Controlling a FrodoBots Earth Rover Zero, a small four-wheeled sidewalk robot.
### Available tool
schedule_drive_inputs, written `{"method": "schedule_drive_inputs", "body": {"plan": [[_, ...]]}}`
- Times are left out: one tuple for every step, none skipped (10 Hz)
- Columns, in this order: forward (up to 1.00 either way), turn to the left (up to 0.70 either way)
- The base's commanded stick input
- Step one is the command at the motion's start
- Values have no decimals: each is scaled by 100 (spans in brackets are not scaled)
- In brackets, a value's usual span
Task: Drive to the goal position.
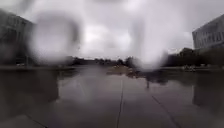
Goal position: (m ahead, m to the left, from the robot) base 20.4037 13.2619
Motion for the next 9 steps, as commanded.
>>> {"method": "schedule_drive_inputs", "body": {"plan": [[70, 0], [70, 0], [70, 0], [70, 0], [70, 0], [70, 0], [70, 0], [70, 0], [70, 0]]}}
